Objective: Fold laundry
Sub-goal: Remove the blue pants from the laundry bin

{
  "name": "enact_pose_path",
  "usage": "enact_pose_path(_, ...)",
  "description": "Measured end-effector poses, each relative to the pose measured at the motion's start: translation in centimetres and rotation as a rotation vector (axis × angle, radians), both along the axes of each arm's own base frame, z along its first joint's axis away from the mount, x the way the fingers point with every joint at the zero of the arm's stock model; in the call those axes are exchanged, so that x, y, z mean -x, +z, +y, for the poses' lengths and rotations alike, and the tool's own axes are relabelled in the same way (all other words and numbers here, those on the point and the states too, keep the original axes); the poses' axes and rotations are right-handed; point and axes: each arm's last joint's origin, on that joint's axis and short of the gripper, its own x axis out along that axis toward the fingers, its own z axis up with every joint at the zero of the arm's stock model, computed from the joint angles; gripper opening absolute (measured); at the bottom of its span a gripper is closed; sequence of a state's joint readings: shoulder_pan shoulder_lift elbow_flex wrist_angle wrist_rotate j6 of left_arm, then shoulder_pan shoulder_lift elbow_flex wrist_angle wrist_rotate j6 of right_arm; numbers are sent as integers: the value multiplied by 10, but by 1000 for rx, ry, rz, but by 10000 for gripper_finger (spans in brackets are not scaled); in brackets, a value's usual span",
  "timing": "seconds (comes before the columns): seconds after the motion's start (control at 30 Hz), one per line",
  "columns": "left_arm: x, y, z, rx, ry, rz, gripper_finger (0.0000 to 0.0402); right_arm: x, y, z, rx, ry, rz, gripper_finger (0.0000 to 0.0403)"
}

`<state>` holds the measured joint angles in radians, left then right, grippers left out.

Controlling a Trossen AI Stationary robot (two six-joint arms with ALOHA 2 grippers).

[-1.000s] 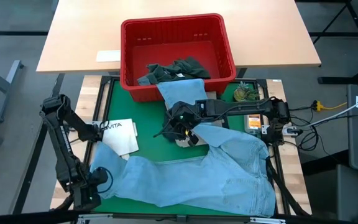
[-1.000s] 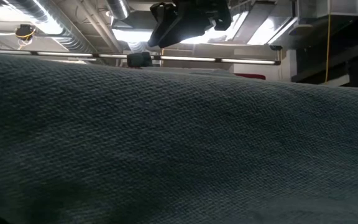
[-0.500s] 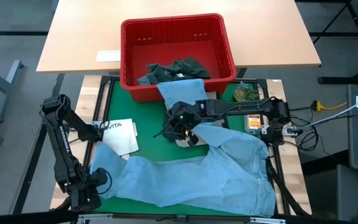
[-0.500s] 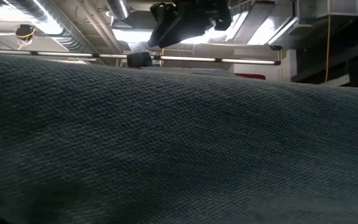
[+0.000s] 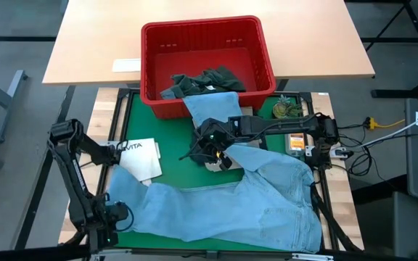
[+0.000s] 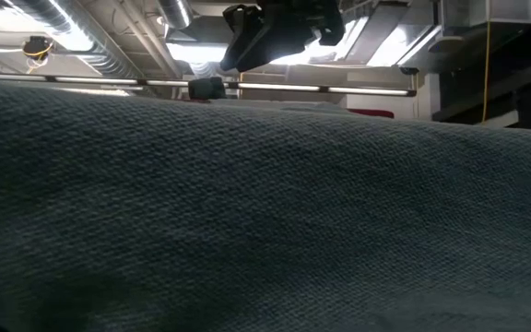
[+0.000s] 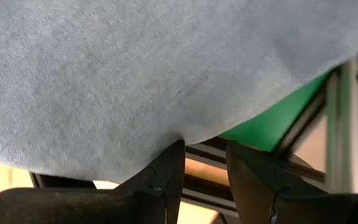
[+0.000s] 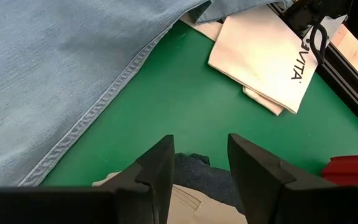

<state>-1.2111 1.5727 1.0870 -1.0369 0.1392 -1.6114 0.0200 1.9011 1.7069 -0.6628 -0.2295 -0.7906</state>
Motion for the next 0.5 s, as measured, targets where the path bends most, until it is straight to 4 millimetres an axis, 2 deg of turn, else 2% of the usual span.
enact_pose_path(0.17,1,-4,0,-45,21,9,113,0,0,0,0,0,-1,149)
enact_pose_path(0.33,-1,-2,-1,-17,59,55,113,0,0,0,0,0,-2,149)
enact_pose_path(0.5,-2,-2,-1,-31,66,-21,113,0,0,0,0,0,-2,149)
